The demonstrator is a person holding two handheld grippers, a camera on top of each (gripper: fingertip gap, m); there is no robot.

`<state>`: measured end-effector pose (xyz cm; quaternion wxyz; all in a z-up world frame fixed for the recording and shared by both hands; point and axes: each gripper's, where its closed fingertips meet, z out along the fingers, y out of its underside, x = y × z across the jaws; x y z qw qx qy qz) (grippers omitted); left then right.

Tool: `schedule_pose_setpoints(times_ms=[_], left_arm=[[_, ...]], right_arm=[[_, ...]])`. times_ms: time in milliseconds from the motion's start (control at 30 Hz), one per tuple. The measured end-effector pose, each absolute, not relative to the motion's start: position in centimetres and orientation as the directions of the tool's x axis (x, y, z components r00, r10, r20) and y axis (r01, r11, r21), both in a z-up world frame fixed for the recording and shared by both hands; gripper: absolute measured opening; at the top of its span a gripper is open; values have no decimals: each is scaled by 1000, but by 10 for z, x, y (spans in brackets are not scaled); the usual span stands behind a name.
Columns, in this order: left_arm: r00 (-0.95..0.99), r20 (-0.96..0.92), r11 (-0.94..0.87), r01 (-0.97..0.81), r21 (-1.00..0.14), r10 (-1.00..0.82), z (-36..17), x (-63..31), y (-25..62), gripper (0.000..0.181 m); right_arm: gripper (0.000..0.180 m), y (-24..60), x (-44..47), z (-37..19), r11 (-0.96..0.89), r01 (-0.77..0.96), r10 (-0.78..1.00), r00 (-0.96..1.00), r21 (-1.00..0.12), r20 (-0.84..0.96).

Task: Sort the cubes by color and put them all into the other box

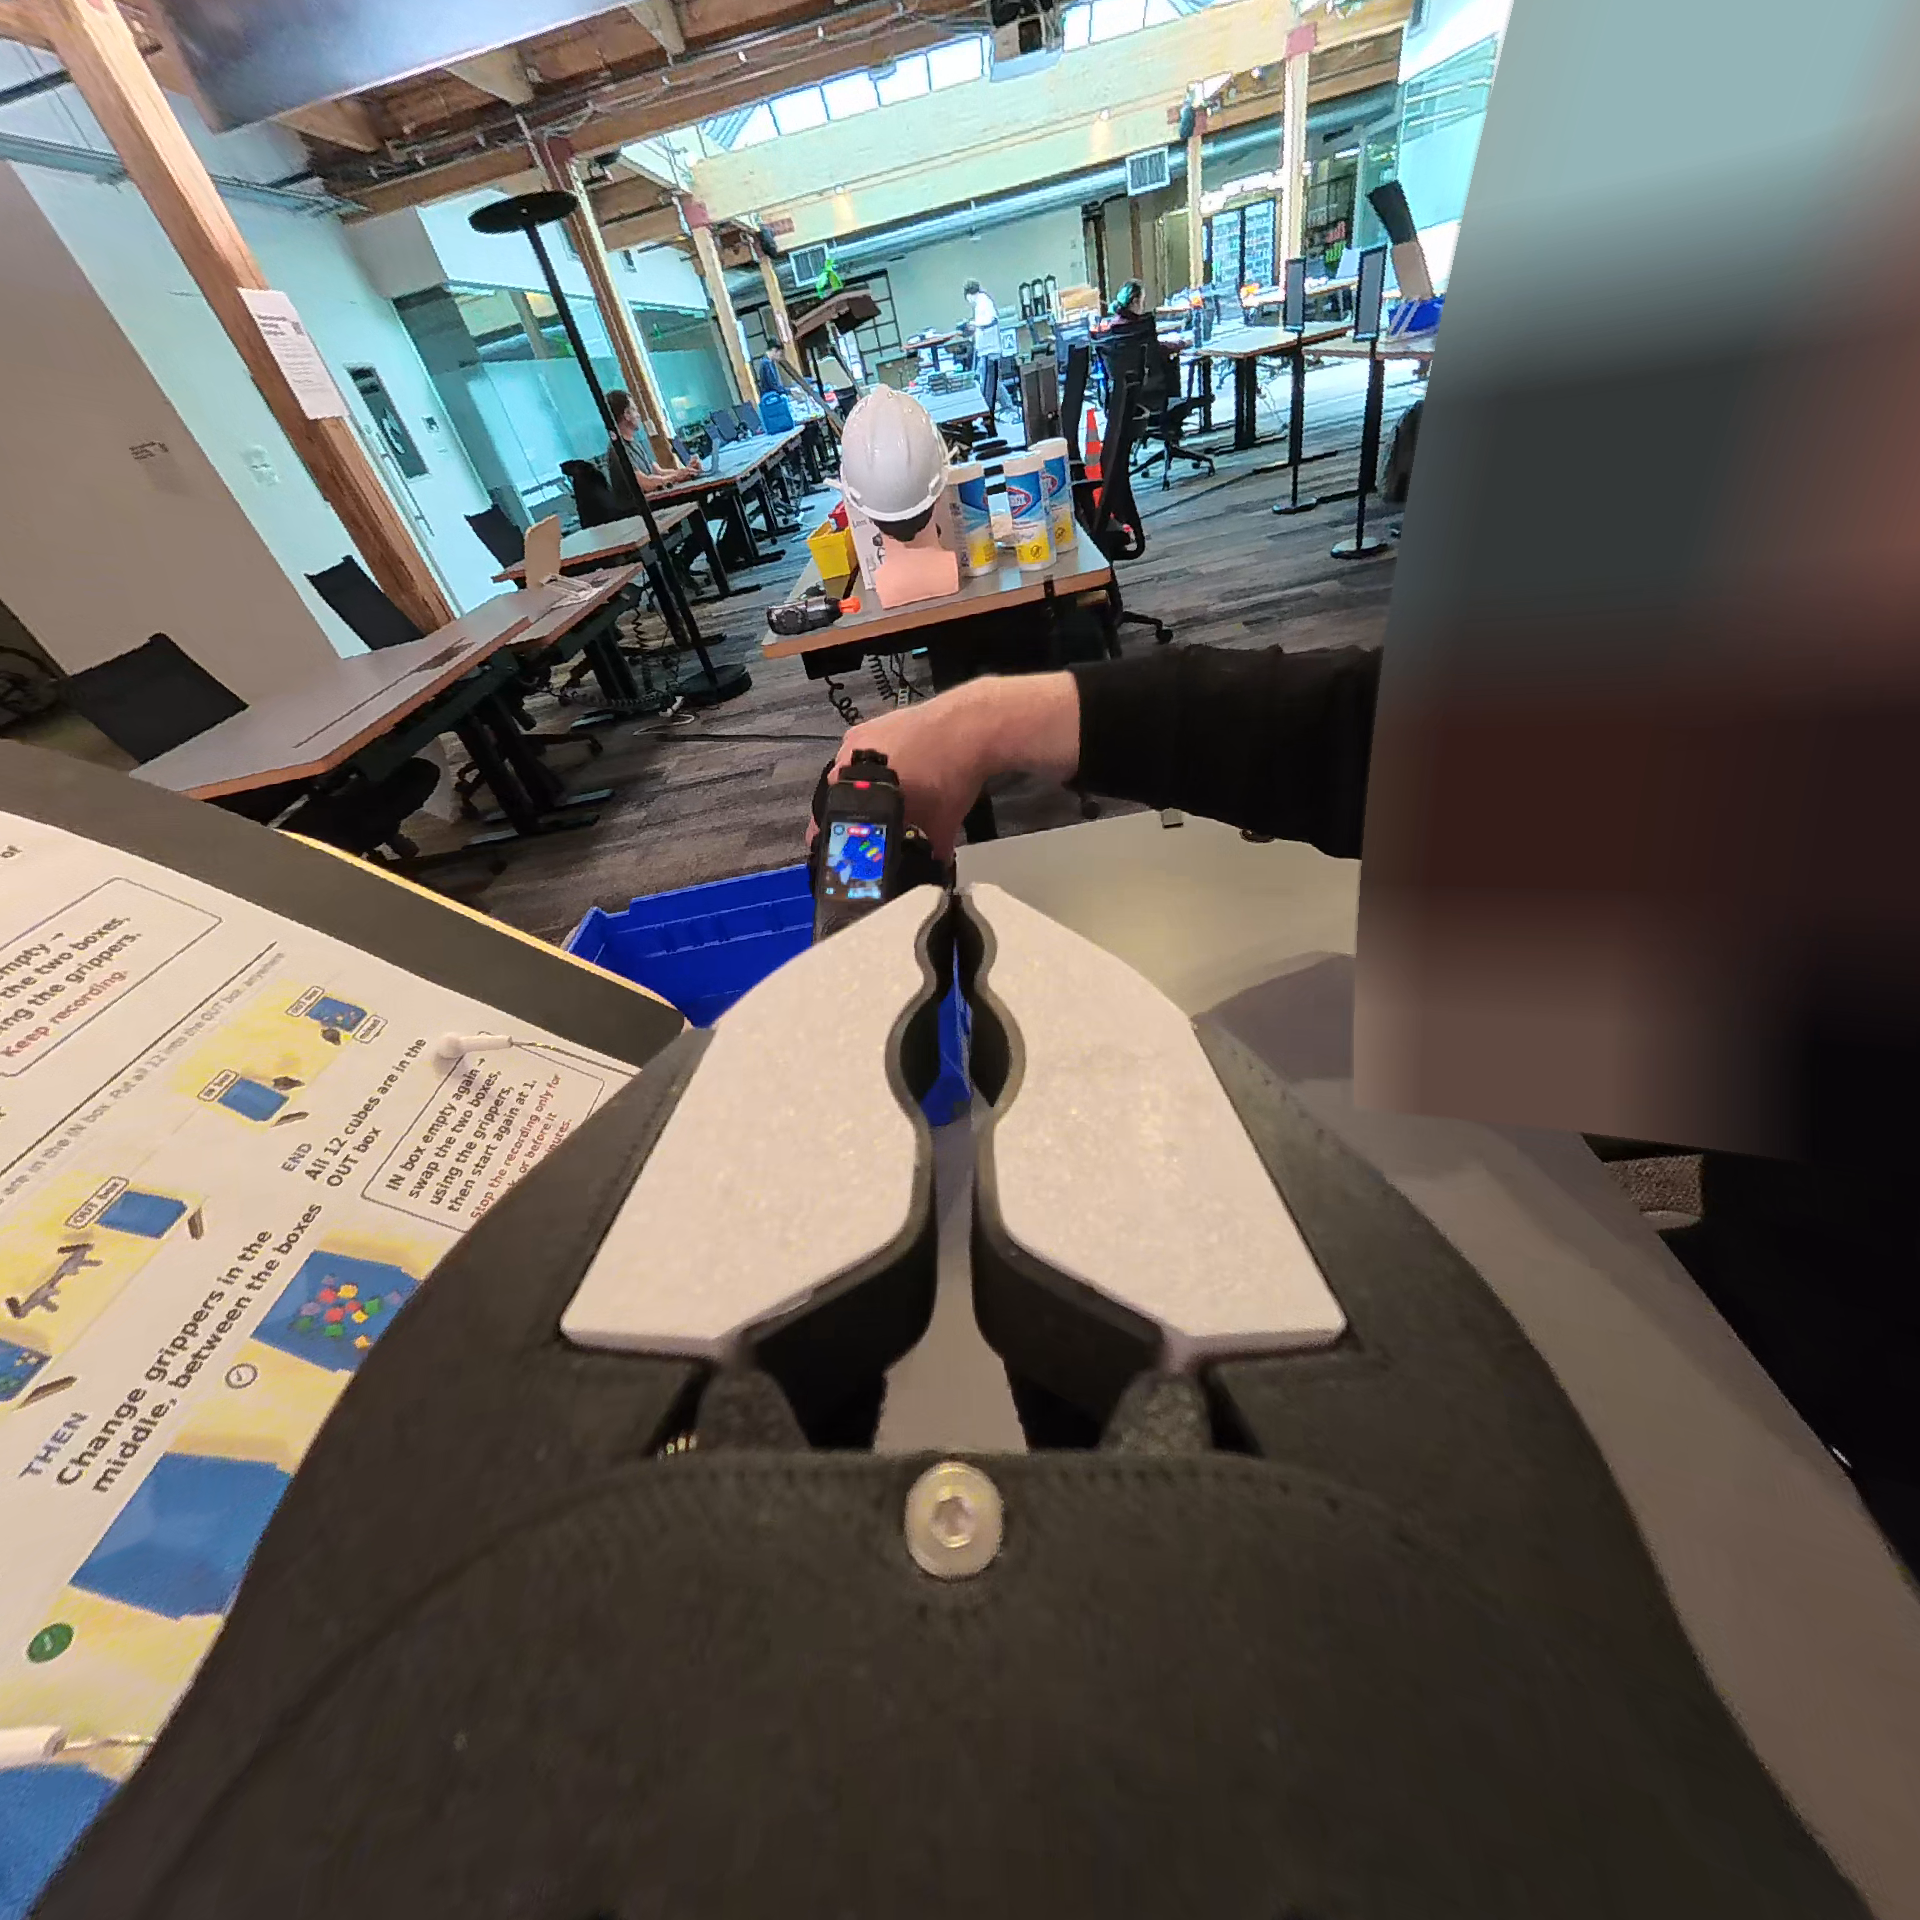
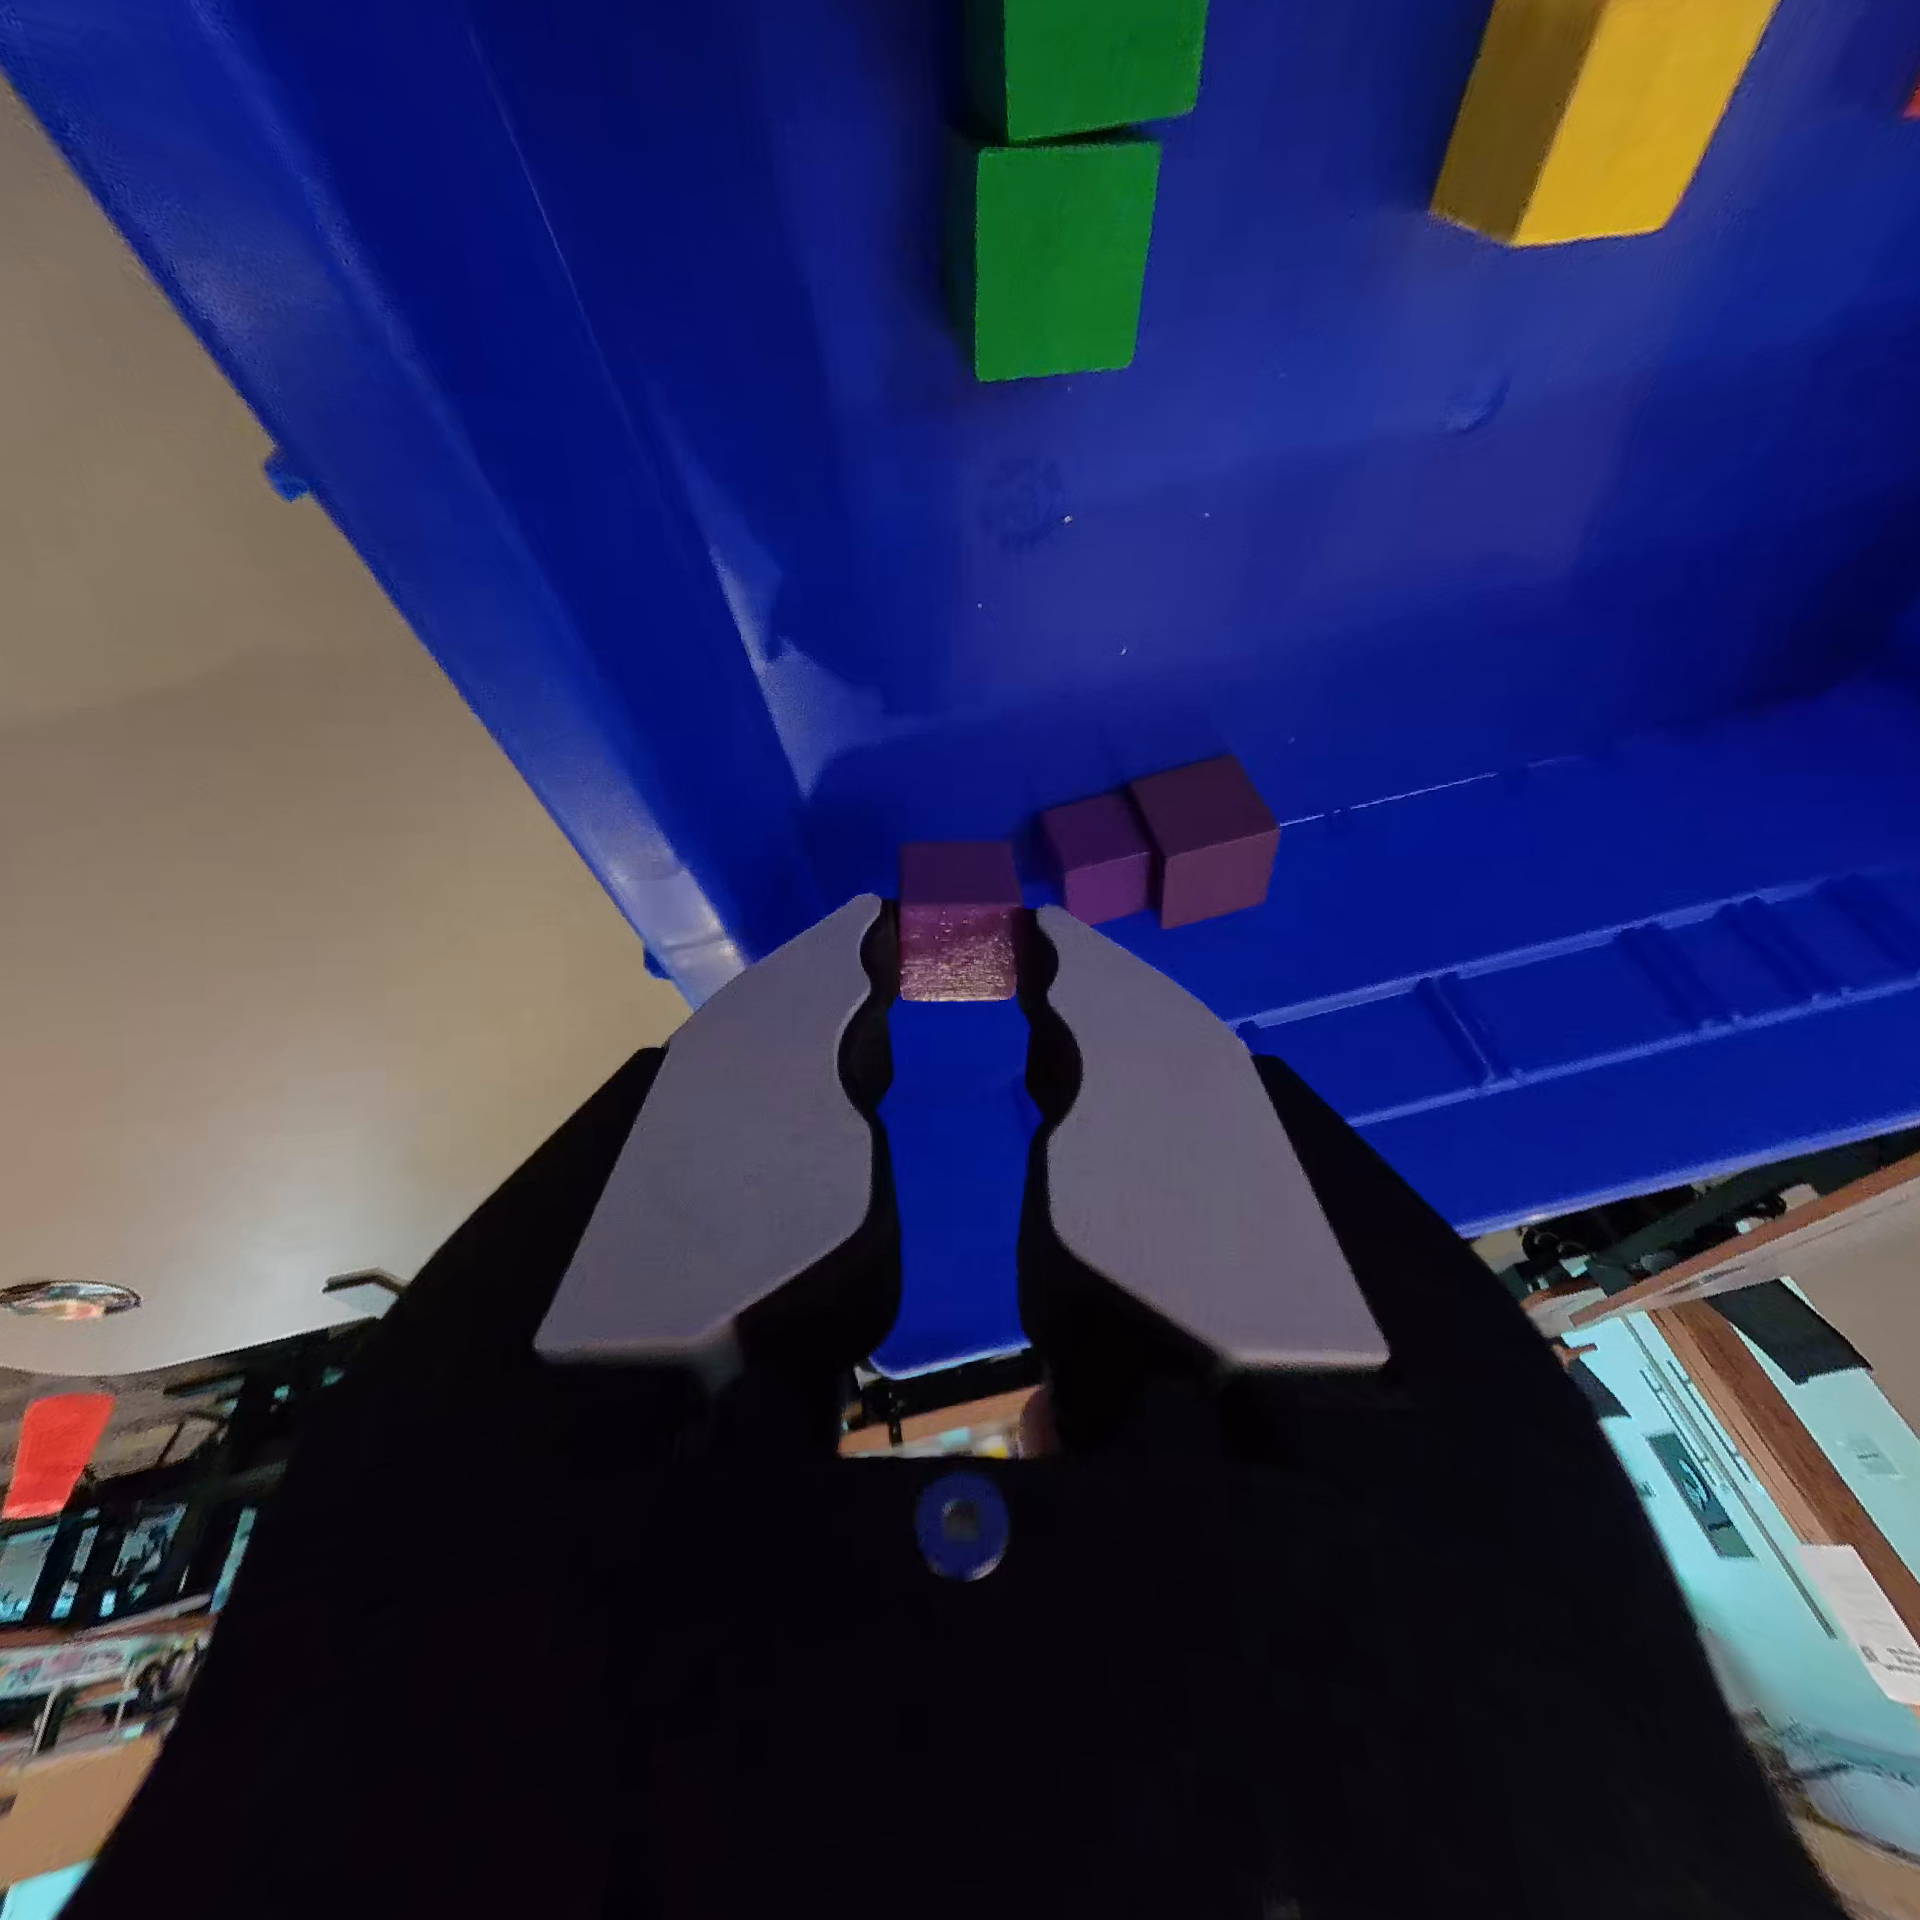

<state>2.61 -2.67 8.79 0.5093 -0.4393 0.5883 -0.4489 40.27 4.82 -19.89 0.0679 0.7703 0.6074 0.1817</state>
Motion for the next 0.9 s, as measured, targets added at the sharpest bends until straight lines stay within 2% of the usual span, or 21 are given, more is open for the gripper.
schedule_pose_setpoints(times_ms=[467, 667, 733, 900], left_arm=[[-128, -236, 250, -102, -963, -963, 80, 32, -34, 0], [-142, -249, 267, -121, -956, -958, 77, 33, -37, 0], [-141, -253, 270, -122, -955, -957, 77, 32, -38, 0], [-145, -257, 275, -119, -954, -955, 79, 32, -41, 0]], right_arm=[[23, 50, 419, -220, -233, 846, 972, 184, 480, 147], [24, 53, 415, -202, -253, 851, 964, 180, 460, 197], [17, 53, 415, -197, -251, 847, 963, 171, 469, 207], [2, 49, 391, -201, -221, 886, 972, 165, 408, 168]])
